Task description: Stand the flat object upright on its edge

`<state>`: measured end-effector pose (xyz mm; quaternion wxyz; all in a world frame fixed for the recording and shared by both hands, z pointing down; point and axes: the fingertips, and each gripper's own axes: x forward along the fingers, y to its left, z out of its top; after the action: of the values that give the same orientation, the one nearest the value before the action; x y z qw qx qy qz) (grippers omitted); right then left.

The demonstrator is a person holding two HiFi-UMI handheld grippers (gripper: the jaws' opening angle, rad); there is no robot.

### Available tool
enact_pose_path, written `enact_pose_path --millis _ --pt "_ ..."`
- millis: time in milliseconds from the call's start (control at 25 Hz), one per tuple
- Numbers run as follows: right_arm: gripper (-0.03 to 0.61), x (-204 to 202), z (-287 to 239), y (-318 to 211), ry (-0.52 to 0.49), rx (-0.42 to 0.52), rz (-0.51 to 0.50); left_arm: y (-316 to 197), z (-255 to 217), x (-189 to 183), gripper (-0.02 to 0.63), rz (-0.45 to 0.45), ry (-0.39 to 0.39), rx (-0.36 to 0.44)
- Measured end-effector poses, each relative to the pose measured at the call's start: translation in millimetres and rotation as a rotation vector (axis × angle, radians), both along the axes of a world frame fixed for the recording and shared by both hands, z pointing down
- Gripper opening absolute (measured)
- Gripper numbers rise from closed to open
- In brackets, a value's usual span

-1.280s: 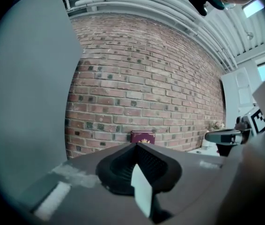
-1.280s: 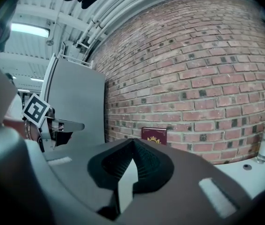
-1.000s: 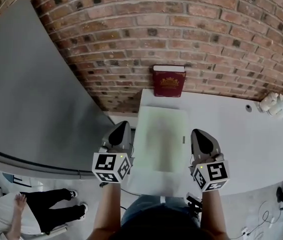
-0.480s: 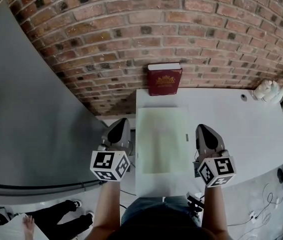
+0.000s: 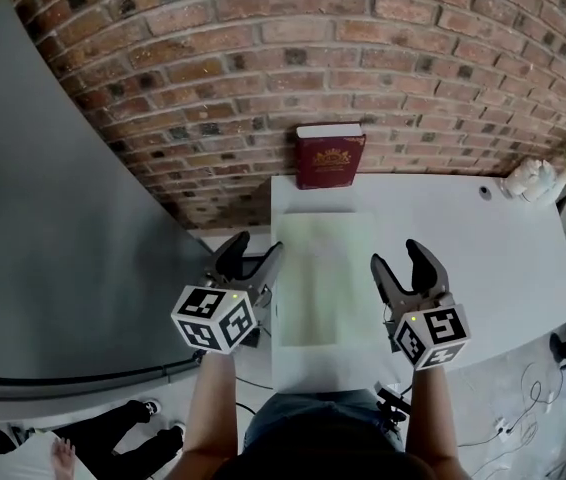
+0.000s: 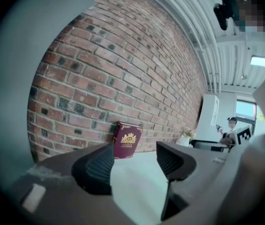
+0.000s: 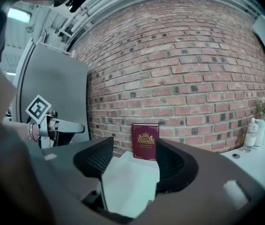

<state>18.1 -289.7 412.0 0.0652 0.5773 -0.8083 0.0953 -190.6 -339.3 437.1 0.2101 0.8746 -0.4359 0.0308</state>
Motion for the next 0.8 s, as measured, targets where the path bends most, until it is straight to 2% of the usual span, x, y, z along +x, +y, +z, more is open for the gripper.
enact_pose_path --millis 160,360,800 --pt "0.293 -3 10 -4 -0.063 -0.073 -0.045 0 12 1 0.281 -0.011 -0.011 -0.038" --pt "0.298 11 32 -12 -0.113 -0.168 -0.025 2 27 8 0.281 -0.013 -0.036 -0.058" --pt "0.298 18 104 -16 -0.143 -0.401 -0.059 3 89 13 0.281 -0.027 -0.086 -0.231"
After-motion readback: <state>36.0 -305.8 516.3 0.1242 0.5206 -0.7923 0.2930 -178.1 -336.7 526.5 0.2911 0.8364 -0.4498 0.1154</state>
